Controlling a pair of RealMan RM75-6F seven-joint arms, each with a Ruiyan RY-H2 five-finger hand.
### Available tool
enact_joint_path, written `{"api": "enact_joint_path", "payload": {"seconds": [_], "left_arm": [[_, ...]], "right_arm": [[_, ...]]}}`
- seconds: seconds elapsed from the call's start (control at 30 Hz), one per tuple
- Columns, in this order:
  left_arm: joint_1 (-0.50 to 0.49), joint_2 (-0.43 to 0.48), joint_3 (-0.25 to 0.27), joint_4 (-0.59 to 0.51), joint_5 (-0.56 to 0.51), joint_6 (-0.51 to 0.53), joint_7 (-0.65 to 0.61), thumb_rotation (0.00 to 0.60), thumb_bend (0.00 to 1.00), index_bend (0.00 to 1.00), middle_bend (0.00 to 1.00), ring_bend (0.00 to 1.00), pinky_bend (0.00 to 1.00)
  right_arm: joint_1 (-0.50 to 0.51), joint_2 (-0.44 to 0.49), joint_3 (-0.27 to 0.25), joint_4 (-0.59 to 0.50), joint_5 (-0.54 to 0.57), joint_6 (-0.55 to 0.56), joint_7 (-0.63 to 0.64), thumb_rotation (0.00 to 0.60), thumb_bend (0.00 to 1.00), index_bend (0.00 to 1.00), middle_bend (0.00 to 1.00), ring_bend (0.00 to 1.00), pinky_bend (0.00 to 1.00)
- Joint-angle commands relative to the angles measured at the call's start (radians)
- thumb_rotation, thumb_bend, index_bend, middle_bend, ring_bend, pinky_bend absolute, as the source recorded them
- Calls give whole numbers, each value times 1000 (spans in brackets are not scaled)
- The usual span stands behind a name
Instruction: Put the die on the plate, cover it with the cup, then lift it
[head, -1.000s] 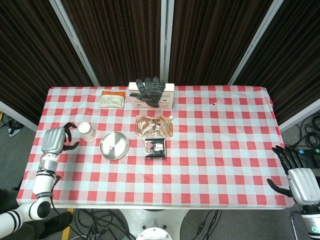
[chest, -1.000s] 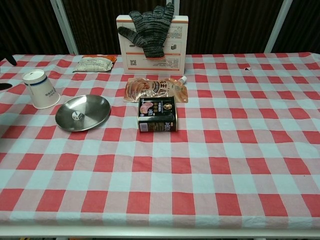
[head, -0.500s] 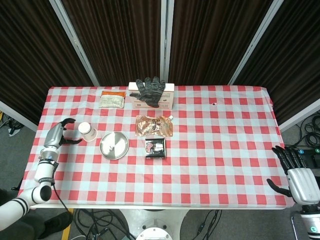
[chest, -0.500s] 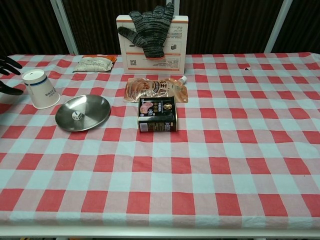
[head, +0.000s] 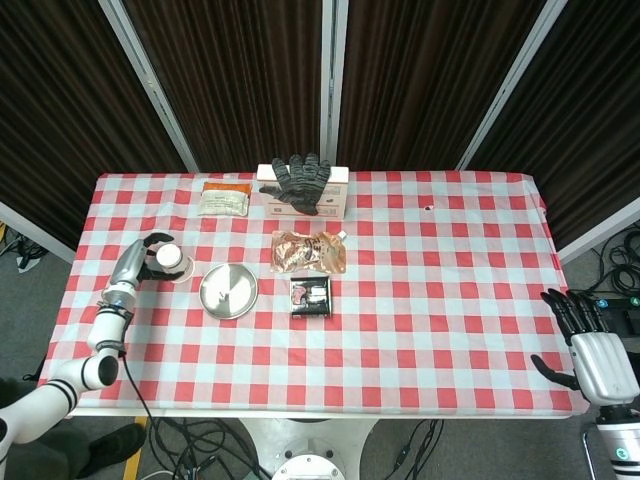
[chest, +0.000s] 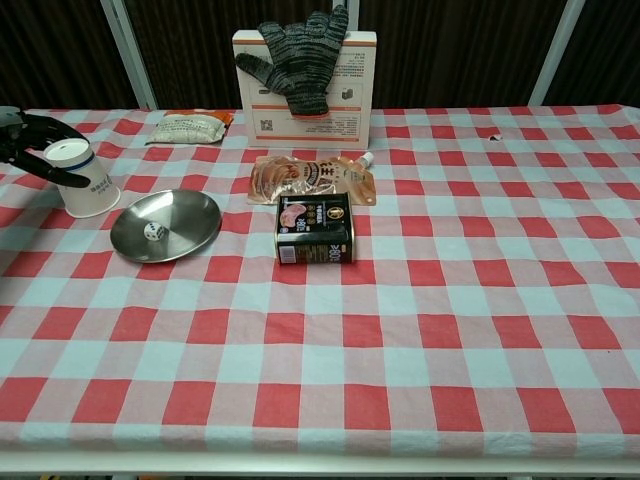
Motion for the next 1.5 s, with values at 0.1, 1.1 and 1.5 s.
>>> {"api": "enact_joint_path", "payload": {"seconds": [0.1,1.1,1.5], "left_arm": [[-5,-6,-4,30,-12,-20,-12,600,108,311,226,144,251],[14,71,95,-323,205,163,17,600,122,541,445,258,262],[-17,9,98,-214,134,130,78,600,125,539,438,258,240]], "right_arm": [[1,1,1,1,3,-3,1,600,140,85,66,0,0],[-5,-3,-5,17,-10,9,22,600,139,84,66,0,0],[-8,-4,-5,19,-12,13,25,600,139,85,66,0,0]]}}
